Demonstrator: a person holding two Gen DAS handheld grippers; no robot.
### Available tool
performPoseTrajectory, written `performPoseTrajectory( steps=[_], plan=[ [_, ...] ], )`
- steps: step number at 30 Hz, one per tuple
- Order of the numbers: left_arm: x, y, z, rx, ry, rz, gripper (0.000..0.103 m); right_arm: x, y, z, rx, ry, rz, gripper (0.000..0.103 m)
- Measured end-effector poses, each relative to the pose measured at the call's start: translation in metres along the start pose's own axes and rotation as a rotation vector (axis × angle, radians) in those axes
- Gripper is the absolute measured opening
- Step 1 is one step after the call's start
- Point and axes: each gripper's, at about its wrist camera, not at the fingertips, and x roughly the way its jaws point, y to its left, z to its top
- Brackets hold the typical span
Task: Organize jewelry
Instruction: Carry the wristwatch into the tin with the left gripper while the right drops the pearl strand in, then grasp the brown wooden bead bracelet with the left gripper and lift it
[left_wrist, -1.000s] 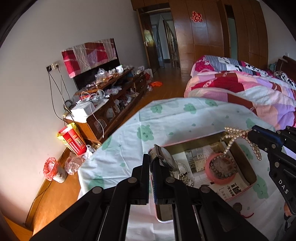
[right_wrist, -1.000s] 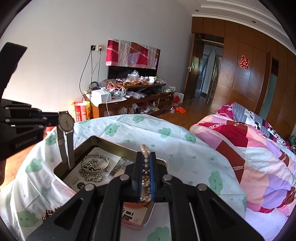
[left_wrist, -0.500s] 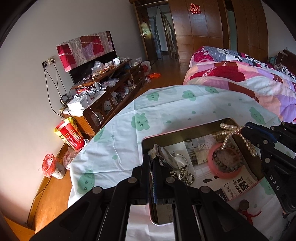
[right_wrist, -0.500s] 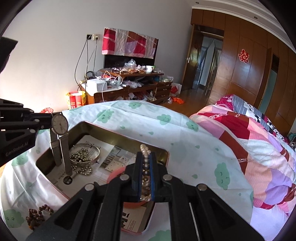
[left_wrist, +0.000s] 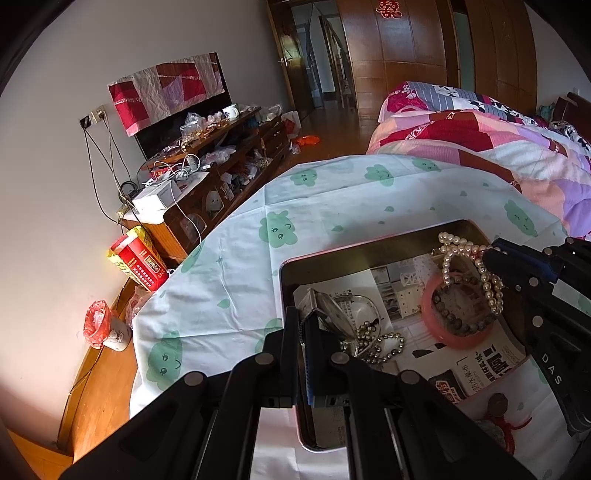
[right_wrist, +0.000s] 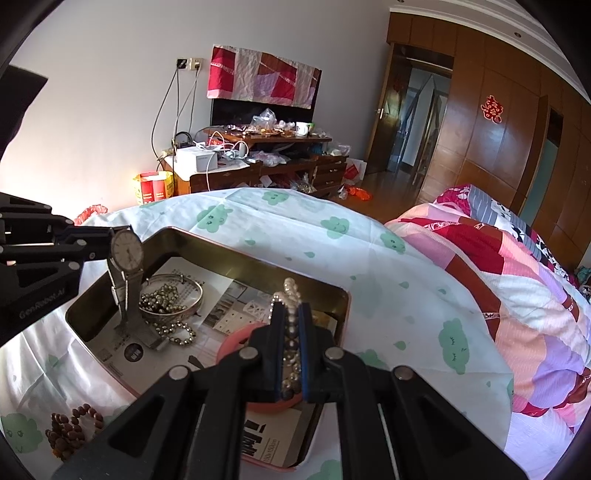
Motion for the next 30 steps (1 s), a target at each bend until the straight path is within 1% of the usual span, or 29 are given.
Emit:
performPoseTrajectory(
  steps=[5,6,8,9,10,11,12,13,15,18,21,22,24,26,27,30],
  plan=[
    [0.002,-0.001,-0.002,0.011,0.009,-0.007,0.003,0.004,0.001,-0.002,0.004,0.016,0.003,0.008],
    [0.003,-0.002,-0.003,0.014,0.016,0.004,0.004,0.006,0.002,-0.002,0.003,0.025,0.008,0.008],
    [0.004,-0.003,-0.003,0.021,0.022,0.035,0.009,0.006,0.003,-0.004,0.003,0.020,0.004,0.009],
    [0.003,-0.003,-0.004,0.022,0.020,0.050,0.024,0.005,0.003,-0.005,0.007,0.018,-0.003,0.012],
    [0.001,-0.002,-0.005,0.021,0.014,0.067,0.053,0.005,0.002,-0.005,0.015,0.020,-0.004,0.017],
    [-0.003,-0.001,-0.005,0.021,0.001,0.096,0.067,0.004,0.001,-0.006,0.022,0.020,-0.004,0.034],
    [-0.011,0.000,-0.007,0.021,-0.034,0.124,0.080,0.002,0.000,-0.007,0.027,0.017,-0.005,0.053],
    [-0.018,0.001,-0.009,0.024,-0.055,0.122,0.080,-0.001,0.000,-0.008,0.030,0.008,-0.015,0.057],
    [-0.030,0.003,-0.016,0.022,-0.064,0.093,0.080,-0.008,-0.002,-0.009,0.028,0.003,-0.034,0.058],
    [-0.047,0.007,-0.035,-0.002,-0.061,0.085,0.080,-0.022,-0.006,-0.017,0.051,0.009,-0.035,0.058],
    [-0.063,0.009,-0.061,-0.019,-0.056,0.097,0.080,-0.036,-0.008,-0.030,0.063,0.019,-0.045,0.058],
    [-0.067,0.008,-0.069,-0.021,-0.050,0.098,0.080,-0.042,-0.009,-0.035,0.067,0.023,-0.047,0.059],
    [-0.076,0.003,-0.088,-0.027,-0.037,0.085,0.080,-0.050,-0.008,-0.044,0.070,0.028,-0.043,0.069],
    [-0.082,-0.004,-0.102,-0.010,-0.028,0.065,0.080,-0.062,-0.004,-0.056,0.061,0.023,-0.042,0.074],
    [-0.085,-0.010,-0.110,0.000,-0.018,0.065,0.080,-0.066,-0.002,-0.062,0.056,0.023,-0.044,0.075],
    [-0.090,-0.024,-0.122,0.026,-0.005,0.023,0.080,-0.074,0.004,-0.072,0.053,0.019,-0.036,0.075]
  ],
)
